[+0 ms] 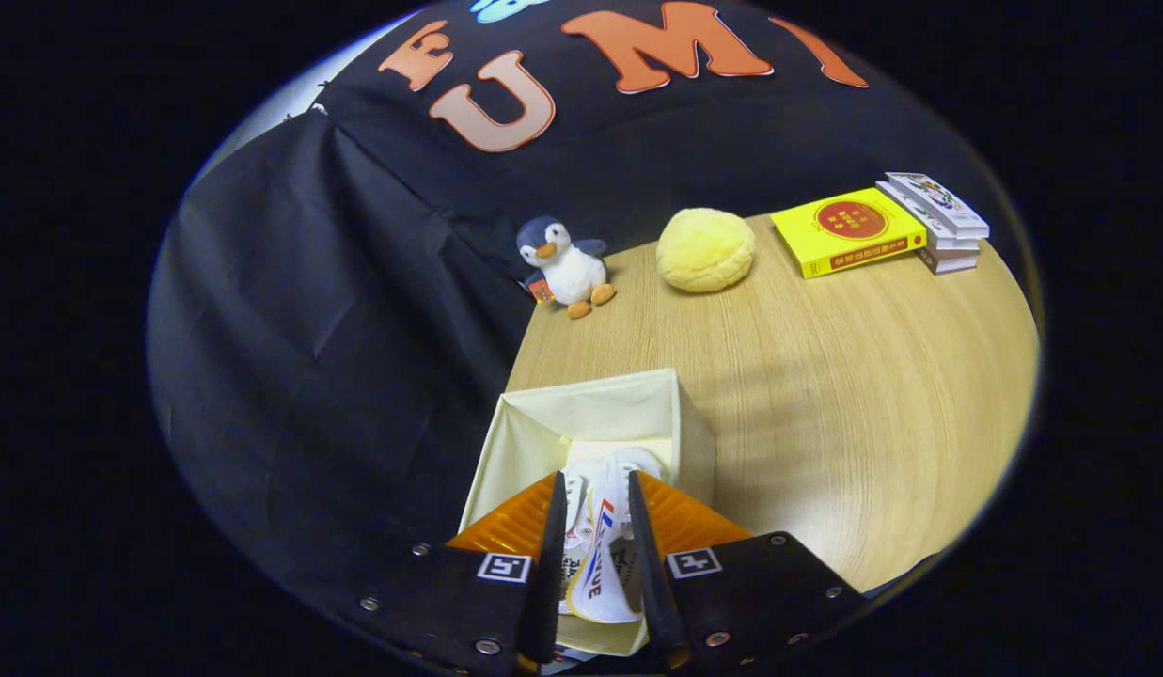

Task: Open the storage box then place both shoes into the box .Put the left shoe in first, then the right shoe, with the right side of both shoes facing outward in a uniform manner.

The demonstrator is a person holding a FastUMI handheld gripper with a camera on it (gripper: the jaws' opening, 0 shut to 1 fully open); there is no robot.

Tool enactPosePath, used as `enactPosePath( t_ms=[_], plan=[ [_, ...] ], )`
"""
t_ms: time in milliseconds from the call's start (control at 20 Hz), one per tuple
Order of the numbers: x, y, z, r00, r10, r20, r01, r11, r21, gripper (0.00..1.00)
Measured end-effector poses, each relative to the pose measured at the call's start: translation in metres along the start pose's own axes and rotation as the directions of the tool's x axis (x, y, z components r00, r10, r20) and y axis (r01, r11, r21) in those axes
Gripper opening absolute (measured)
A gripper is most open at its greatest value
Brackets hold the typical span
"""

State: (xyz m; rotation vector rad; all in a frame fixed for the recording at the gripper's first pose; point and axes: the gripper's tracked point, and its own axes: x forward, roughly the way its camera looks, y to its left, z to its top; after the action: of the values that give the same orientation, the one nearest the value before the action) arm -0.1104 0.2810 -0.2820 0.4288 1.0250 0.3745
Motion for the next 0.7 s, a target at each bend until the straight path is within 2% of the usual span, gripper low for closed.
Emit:
enactPosePath(
  t_ms=[200, 300, 350, 450, 550, 700],
  plan=[
    [-0.046, -0.031, 0.042, 0.992, 0.031, 0.119, -0.025, 0.998, -0.05, 0.56],
    [-0.07, -0.055, 0.065, 0.98, 0.009, 0.199, 0.009, 0.996, -0.091, 0.67],
    [-0.083, -0.067, 0.077, 0.971, -0.004, 0.239, 0.032, 0.993, -0.111, 0.76],
    [-0.107, -0.087, 0.098, 0.948, -0.022, 0.317, 0.069, 0.988, -0.138, 0.87],
    [-0.13, -0.104, 0.119, 0.918, -0.023, 0.396, 0.092, 0.984, -0.154, 0.93],
    [-0.163, -0.127, 0.151, 0.858, -0.025, 0.513, 0.136, 0.975, -0.178, 0.97]
  ],
)
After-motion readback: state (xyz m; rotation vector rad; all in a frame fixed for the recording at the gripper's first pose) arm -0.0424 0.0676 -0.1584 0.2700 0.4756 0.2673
